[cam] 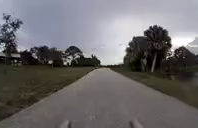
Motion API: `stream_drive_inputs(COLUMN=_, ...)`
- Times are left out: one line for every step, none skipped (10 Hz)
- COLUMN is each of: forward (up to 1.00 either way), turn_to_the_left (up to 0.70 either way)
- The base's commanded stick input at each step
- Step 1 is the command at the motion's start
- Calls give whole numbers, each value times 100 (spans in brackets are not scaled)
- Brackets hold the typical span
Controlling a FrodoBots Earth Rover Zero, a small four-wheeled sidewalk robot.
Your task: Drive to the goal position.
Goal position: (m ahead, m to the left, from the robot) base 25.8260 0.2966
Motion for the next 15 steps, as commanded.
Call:
stream_drive_inputs(forward=100, turn_to_the_left=0)
stream_drive_inputs(forward=100, turn_to_the_left=18)
stream_drive_inputs(forward=100, turn_to_the_left=40)
stream_drive_inputs(forward=100, turn_to_the_left=12)
stream_drive_inputs(forward=100, turn_to_the_left=0)
stream_drive_inputs(forward=100, turn_to_the_left=0)
stream_drive_inputs(forward=100, turn_to_the_left=0)
stream_drive_inputs(forward=100, turn_to_the_left=0)
stream_drive_inputs(forward=100, turn_to_the_left=0)
stream_drive_inputs(forward=100, turn_to_the_left=0)
stream_drive_inputs(forward=100, turn_to_the_left=0)
stream_drive_inputs(forward=100, turn_to_the_left=0)
stream_drive_inputs(forward=100, turn_to_the_left=0)
stream_drive_inputs(forward=100, turn_to_the_left=0)
stream_drive_inputs(forward=100, turn_to_the_left=0)
